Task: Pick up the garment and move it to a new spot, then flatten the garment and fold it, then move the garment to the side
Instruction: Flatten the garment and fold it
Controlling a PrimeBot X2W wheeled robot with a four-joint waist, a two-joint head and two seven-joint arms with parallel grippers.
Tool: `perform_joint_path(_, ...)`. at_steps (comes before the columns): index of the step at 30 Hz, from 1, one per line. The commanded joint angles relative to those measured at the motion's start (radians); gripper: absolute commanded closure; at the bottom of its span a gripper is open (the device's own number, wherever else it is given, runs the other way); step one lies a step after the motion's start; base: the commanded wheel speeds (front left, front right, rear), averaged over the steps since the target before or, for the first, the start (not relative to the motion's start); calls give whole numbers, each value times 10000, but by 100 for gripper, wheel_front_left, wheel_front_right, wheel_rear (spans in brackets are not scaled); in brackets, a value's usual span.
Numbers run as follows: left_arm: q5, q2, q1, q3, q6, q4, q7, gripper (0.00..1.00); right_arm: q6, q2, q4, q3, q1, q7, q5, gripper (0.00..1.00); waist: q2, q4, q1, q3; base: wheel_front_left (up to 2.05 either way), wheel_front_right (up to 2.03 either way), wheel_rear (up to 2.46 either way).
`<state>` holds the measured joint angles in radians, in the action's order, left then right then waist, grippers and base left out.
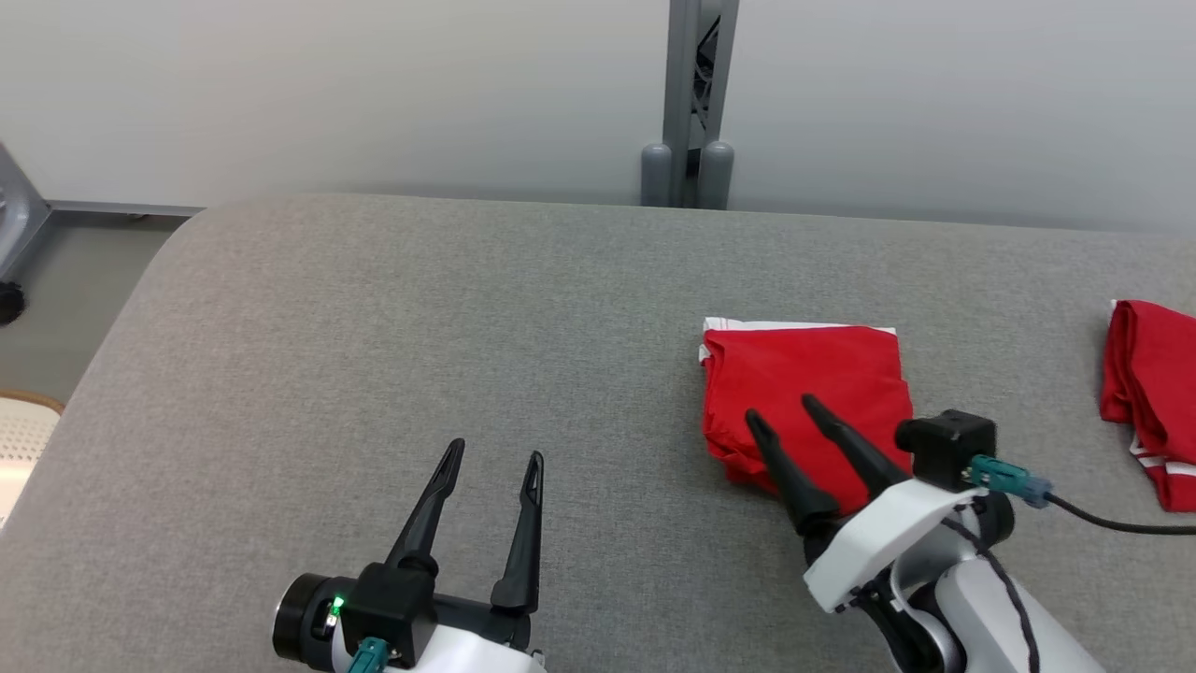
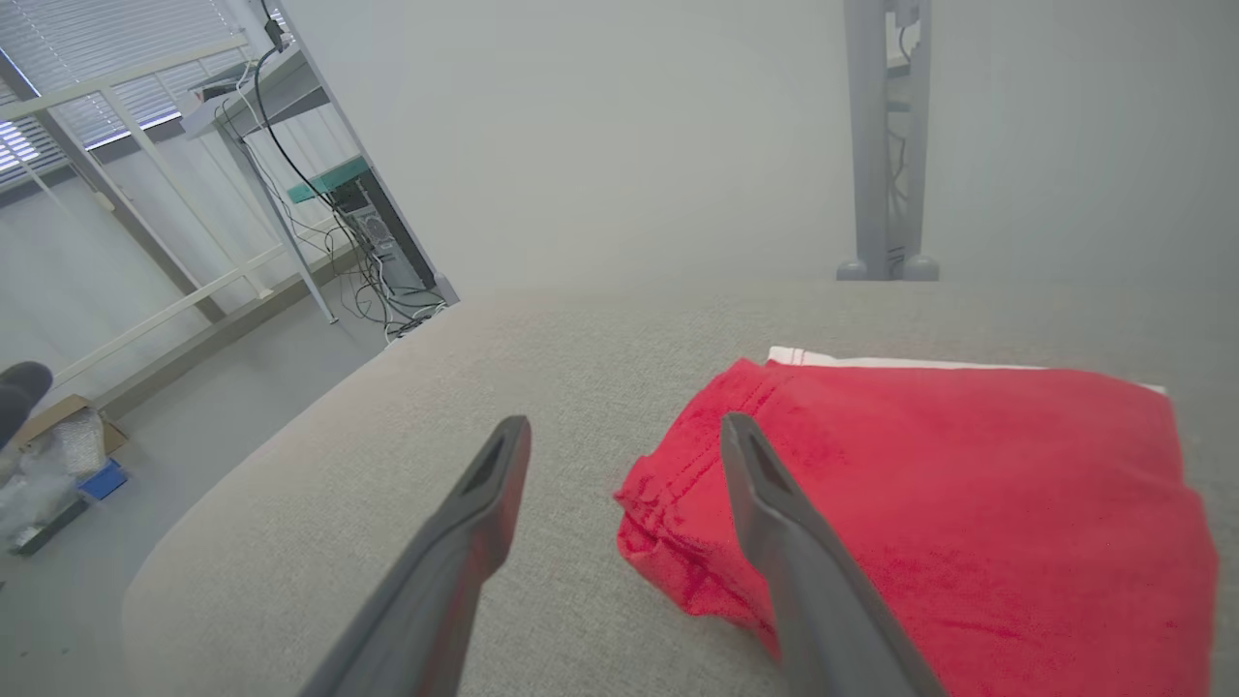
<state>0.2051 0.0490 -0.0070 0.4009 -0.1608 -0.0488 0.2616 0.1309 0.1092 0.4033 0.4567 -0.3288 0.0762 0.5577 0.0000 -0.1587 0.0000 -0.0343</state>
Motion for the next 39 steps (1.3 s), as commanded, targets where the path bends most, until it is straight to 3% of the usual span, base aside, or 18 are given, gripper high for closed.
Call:
perform_joint_path(1, 87, 39, 49, -106, -94, 50, 39, 0, -2, 156, -64, -165, 26, 317, -142, 0, 0, 264, 0, 15, 0, 0, 0)
perform_joint_path(8, 259, 39, 125, -387, -291, 5, 39, 0, -4, 638, 246, -881, 91, 1345, -1428, 0, 0, 962, 0, 141, 0, 0, 0)
perform_joint_path(19, 690, 42, 470, -918, -604, -133, 39, 0, -2, 412, -503, -2323, 1178, 1908, -3050, 0, 0, 1836, 0, 391, 0, 0, 0)
perform_joint_path(27, 470, 39, 1108, -1438, -357, 189, 39, 0, -4, 175, -2062, -2898, 2761, 1893, -3428, 0, 0, 2051, 0, 748, 0, 0, 0)
perform_joint_path(39, 27, 38, 1813, -1680, 64, 301, 39, 0, -4, -97, -2341, -3248, 3792, 1896, -3416, 0, 0, 1784, 0, 987, 0, 0, 0)
